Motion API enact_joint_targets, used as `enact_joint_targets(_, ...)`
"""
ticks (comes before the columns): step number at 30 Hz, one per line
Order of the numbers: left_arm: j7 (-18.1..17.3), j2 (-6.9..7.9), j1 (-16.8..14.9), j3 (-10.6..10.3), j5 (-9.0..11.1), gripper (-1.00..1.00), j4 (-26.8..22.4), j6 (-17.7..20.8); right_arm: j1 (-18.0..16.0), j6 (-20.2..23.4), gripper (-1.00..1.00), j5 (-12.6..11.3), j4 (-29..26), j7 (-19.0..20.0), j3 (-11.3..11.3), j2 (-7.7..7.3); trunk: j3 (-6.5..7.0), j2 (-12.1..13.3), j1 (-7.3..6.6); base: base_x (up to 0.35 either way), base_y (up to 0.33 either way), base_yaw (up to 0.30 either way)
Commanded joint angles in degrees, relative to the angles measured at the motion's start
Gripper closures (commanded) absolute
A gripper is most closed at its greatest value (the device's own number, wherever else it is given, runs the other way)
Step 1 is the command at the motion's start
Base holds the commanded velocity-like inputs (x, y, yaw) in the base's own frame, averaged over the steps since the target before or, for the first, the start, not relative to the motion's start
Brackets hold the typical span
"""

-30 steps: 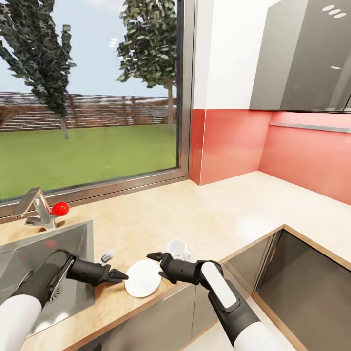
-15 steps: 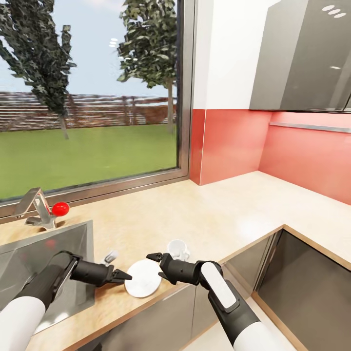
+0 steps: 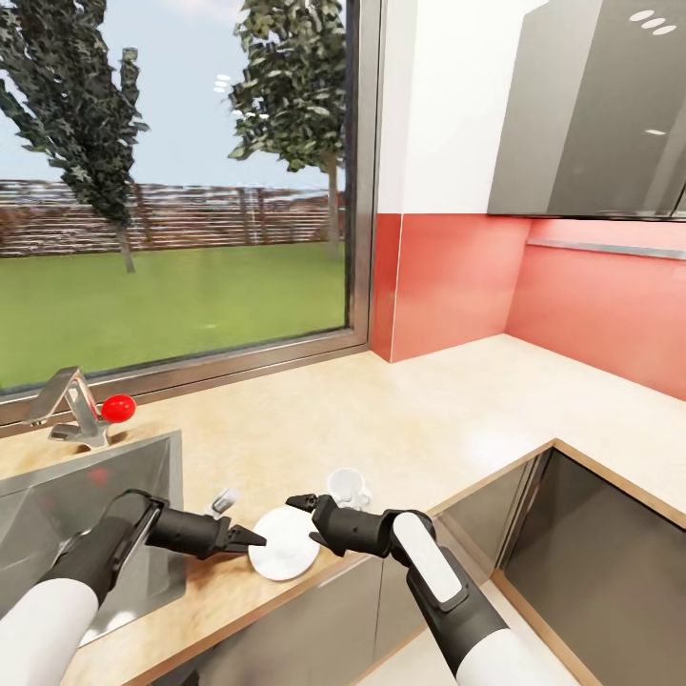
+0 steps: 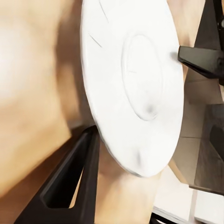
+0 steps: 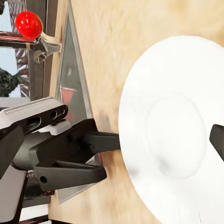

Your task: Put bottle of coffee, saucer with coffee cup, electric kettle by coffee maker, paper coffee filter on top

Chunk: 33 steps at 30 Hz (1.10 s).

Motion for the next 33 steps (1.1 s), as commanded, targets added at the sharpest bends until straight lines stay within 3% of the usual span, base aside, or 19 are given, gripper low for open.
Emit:
enact_joint_targets(1, -0.46, -0.09, -0.04, -0.06, -0.58, -1.00, -0.06, 0.53, -0.04, 0.11, -1.00, -0.57, -0.06, -0.52, 0.03, 0.00, -0.09, -0.06, 0.01, 0.000, 0.000, 0.000)
enact_joint_targets(33, -0.85, -3.09, -0.12, 0.12, 0.73, -1.00, -0.15, 0.59, -0.04, 0.13, -1.00, -0.59, 0.03, -0.55, 0.10, 0.00, -0.09, -0.06, 0.01, 0.000, 0.000, 0.000)
